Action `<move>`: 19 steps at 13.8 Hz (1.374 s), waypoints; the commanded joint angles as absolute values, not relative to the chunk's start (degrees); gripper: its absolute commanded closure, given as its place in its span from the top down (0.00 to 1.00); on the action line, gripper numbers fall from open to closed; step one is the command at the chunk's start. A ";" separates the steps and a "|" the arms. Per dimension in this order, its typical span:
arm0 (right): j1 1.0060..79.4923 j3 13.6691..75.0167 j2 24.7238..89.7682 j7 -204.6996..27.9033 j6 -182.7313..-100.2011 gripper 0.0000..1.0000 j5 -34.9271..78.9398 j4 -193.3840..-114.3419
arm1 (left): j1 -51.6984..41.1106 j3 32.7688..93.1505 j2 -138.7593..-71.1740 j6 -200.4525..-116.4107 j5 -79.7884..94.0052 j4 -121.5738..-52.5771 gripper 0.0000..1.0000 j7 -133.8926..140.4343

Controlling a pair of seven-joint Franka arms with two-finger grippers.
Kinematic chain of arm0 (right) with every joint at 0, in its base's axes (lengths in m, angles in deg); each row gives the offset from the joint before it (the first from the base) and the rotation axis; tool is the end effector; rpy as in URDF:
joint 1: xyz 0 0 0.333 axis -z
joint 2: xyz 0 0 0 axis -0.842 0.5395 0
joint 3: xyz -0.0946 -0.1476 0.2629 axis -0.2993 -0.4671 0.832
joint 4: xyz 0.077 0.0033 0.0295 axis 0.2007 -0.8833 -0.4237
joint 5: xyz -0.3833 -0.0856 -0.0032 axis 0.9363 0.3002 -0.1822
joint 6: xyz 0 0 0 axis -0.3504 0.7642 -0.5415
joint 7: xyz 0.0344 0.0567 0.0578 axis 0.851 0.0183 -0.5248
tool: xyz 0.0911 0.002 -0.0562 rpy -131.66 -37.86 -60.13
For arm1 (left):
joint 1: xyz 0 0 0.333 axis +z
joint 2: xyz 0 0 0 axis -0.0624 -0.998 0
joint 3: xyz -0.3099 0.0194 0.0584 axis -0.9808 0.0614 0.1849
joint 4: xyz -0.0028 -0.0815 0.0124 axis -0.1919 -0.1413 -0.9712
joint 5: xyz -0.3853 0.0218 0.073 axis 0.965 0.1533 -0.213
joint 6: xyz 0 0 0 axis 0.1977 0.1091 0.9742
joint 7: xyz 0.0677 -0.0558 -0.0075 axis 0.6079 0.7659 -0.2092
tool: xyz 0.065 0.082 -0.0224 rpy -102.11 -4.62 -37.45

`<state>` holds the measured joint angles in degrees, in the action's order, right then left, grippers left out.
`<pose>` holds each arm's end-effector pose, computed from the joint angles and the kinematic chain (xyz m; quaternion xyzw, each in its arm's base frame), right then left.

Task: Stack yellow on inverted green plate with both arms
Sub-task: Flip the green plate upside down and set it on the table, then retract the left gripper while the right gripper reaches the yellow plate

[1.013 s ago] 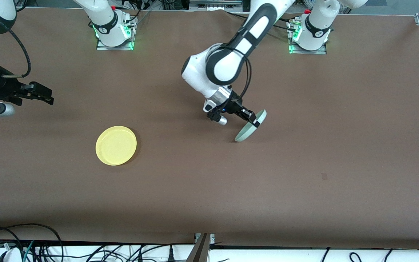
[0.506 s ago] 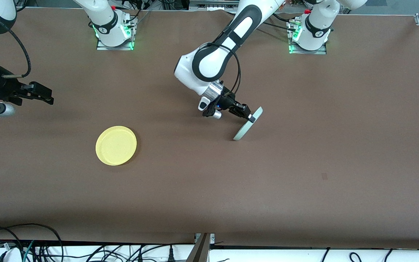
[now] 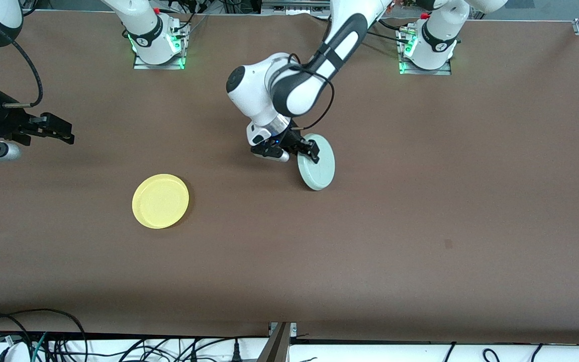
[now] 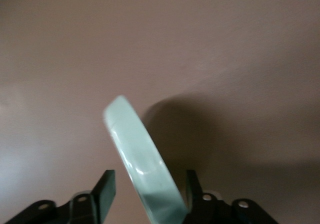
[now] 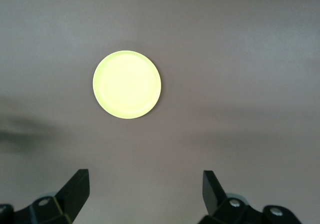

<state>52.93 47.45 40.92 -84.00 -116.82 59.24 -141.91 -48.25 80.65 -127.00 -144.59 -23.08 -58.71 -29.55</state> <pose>0.5916 0.0223 0.5794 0.9993 0.0238 -0.0289 0.0055 0.4672 -0.5534 0.2499 -0.9606 0.1755 -0.0266 0.2139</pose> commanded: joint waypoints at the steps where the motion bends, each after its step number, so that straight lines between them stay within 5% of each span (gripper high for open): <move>1: 52.95 47.51 41.08 -84.25 -115.93 1.00 59.56 -140.97 | -44.59 80.23 -128.48 -153.29 -10.81 -55.92 1.00 -31.23; 4: 52.95 47.42 41.16 -83.98 -115.93 1.00 59.47 -141.15 | -40.82 80.06 -128.48 -162.70 -2.26 -56.71 1.00 -30.28; 6: 52.95 47.42 41.25 -83.89 -115.93 1.00 59.38 -141.50 | -38.18 79.97 -126.91 -161.95 -1.01 -57.23 1.00 -30.36; 14: 52.69 47.51 50.73 -83.98 -120.67 1.00 57.53 -142.12 | -20.53 80.40 -112.49 -141.14 -1.97 -58.82 1.00 -4.38; 19: 53.22 47.42 54.70 -84.86 -133.65 1.00 56.57 -149.83 | -9.98 80.67 -104.76 -133.47 -2.15 -58.73 1.00 9.09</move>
<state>52.76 47.47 55.34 -83.96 -128.84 58.05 -145.54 -13.04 81.17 -108.60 -135.52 -2.65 -57.20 5.31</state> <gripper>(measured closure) 0.000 0.000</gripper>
